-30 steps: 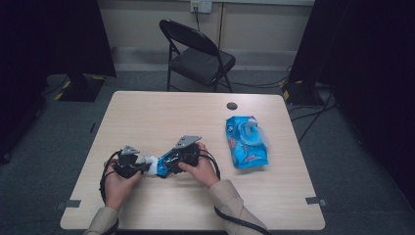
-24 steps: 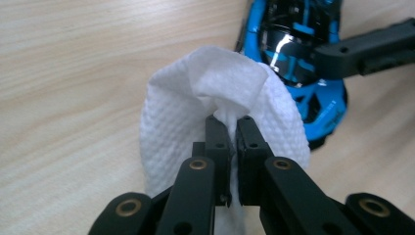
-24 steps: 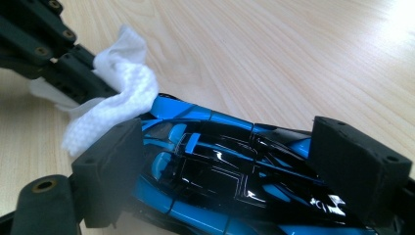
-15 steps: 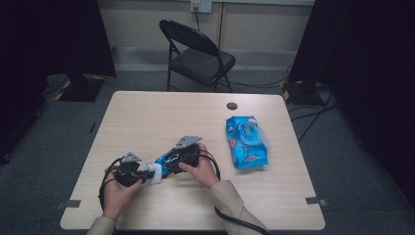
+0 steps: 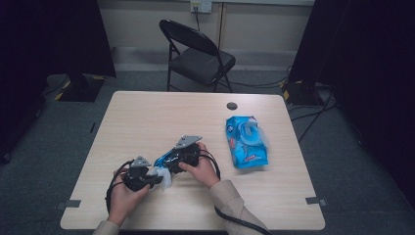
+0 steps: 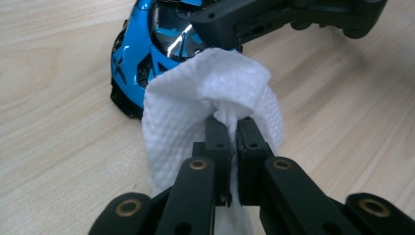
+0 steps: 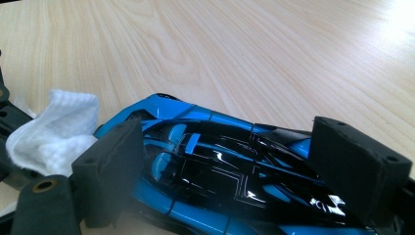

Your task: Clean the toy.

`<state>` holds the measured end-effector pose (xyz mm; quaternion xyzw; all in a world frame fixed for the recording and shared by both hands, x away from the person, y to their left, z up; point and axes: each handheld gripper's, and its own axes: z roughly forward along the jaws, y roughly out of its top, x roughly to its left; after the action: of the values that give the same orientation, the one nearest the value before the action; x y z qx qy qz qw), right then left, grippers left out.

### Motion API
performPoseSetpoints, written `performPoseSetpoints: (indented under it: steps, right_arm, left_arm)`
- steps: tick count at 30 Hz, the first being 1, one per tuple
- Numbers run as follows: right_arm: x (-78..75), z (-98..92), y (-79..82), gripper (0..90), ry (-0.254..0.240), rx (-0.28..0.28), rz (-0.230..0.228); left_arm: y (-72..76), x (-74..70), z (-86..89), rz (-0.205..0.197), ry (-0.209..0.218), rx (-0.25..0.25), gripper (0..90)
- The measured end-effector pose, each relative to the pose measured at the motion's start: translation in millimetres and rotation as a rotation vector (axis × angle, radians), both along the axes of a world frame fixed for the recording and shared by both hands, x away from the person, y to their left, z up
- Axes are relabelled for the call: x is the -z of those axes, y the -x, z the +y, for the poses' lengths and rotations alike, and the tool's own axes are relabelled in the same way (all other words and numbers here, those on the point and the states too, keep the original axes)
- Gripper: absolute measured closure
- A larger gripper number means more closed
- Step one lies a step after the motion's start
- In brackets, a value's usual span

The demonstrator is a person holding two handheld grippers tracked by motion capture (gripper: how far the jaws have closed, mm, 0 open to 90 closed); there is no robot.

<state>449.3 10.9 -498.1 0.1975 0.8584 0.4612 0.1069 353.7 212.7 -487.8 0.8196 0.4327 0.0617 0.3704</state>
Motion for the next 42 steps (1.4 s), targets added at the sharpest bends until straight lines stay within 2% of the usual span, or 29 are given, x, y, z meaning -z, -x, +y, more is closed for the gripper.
performPoseSetpoints:
  steps: [5, 8, 13, 17, 21, 26, 29, 33, 36, 42]
  right_arm:
    - [0.6, -0.6, 0.3, 13.3, -0.005, 0.0, -0.003]
    - [1.6, -1.1, 0.9, 13.3, -0.013, 0.0, -0.005]
    - [1.8, -1.1, 1.0, 13.3, -0.017, 0.001, -0.005]
    - [3.3, -2.0, 1.8, 13.3, -0.03, 0.0, -0.013]
    - [2.5, -0.6, 2.3, 13.4, -0.021, -0.004, -0.013]
    - [0.8, 2.0, 3.7, 13.2, -0.006, -0.004, -0.01]
    - [-0.8, 4.9, 5.0, 11.8, 0.018, -0.006, -0.012]
    - [-6.0, 7.6, 5.9, 12.8, 0.077, -0.027, -0.015]
    - [-8.6, 6.3, 5.6, 13.5, 0.064, -0.044, 0.008]
    - [-12.1, -3.2, 5.3, 13.5, 0.057, -0.008, 0.007]
  left_arm:
    - [-0.8, -1.3, -5.0, 0.015, 0.018, 0.032, 86.4]
    - [-0.5, -5.3, -4.9, 0.012, 0.028, 0.034, 86.4]
    - [-0.5, -11.5, 9.4, 0.005, 0.034, 0.011, 86.4]
    - [-0.7, -10.1, 20.8, 0.01, 0.023, -0.008, 86.3]
    - [-2.2, -6.3, 25.7, 0.013, 0.029, -0.031, 86.3]
    - [-2.7, -3.7, 23.9, 0.023, 0.027, -0.027, 86.2]
    - [-3.7, -3.3, 24.3, 0.024, 0.025, -0.023, 86.2]
    - [-4.0, -2.3, 24.7, 0.027, 0.028, -0.026, 86.2]
    - [-3.9, -2.2, 24.4, 0.024, 0.028, -0.027, 86.2]
    - [-3.6, -2.2, 24.2, 0.024, 0.026, -0.027, 86.2]
